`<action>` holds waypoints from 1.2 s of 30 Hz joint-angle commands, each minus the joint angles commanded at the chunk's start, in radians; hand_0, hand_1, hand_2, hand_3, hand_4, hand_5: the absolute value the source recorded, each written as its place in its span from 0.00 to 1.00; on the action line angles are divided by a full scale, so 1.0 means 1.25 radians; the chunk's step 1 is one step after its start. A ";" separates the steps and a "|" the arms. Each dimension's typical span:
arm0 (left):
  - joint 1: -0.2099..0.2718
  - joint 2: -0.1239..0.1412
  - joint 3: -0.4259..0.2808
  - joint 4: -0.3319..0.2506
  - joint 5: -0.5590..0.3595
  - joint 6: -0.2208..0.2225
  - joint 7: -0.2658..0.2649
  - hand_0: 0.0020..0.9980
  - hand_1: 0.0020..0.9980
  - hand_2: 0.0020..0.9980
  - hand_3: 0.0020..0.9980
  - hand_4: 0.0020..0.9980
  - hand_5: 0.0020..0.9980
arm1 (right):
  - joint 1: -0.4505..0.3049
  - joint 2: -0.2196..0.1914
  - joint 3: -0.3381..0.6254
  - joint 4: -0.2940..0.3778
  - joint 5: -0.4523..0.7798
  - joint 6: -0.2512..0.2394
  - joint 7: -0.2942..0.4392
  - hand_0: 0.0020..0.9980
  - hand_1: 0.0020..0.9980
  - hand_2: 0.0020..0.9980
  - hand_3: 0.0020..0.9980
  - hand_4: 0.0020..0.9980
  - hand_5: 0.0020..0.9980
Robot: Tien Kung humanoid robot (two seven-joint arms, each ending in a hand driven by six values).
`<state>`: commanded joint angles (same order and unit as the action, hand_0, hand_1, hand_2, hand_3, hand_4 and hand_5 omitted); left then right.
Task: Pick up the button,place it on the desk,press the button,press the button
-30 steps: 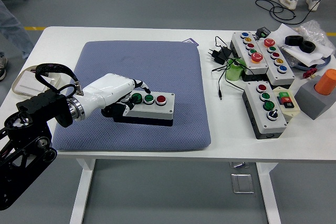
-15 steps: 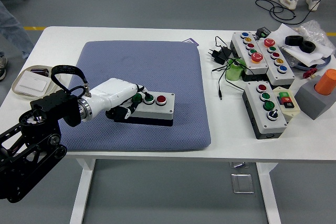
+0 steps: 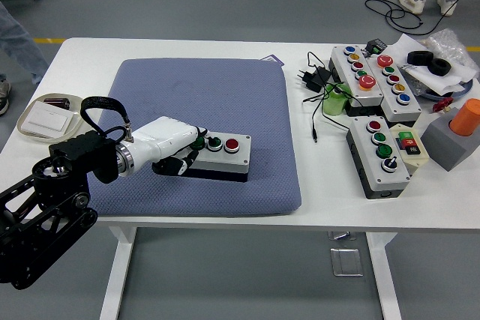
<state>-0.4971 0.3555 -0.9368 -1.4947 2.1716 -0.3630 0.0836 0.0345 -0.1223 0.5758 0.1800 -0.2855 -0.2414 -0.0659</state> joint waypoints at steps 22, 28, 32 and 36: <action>-0.032 -0.020 0.046 -0.053 -0.022 0.053 -0.004 0.03 0.00 0.00 0.78 0.21 0.00 | 0.001 -0.001 0.002 0.000 -0.005 -0.002 -0.001 0.67 0.62 0.65 0.59 0.29 0.09; -0.048 -0.035 0.052 -0.001 -0.015 0.061 -0.006 0.03 0.00 0.00 0.78 0.21 0.00 | 0.001 -0.001 -0.001 0.000 -0.004 -0.002 -0.001 0.67 0.62 0.65 0.60 0.30 0.09; -0.050 -0.037 0.053 0.012 -0.010 0.054 -0.005 0.03 0.00 0.00 0.78 0.21 0.00 | 0.001 -0.002 -0.001 0.000 -0.004 -0.003 0.000 0.67 0.62 0.65 0.59 0.30 0.08; -0.048 -0.035 0.057 0.024 -0.006 0.046 -0.003 0.03 0.00 0.00 0.78 0.21 0.00 | 0.001 -0.001 -0.003 0.000 -0.001 -0.003 0.000 0.67 0.62 0.65 0.60 0.30 0.08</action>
<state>-0.5568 0.3119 -0.8657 -1.4649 2.1637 -0.3051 0.0800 0.0356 -0.1239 0.5726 0.1800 -0.2871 -0.2452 -0.0660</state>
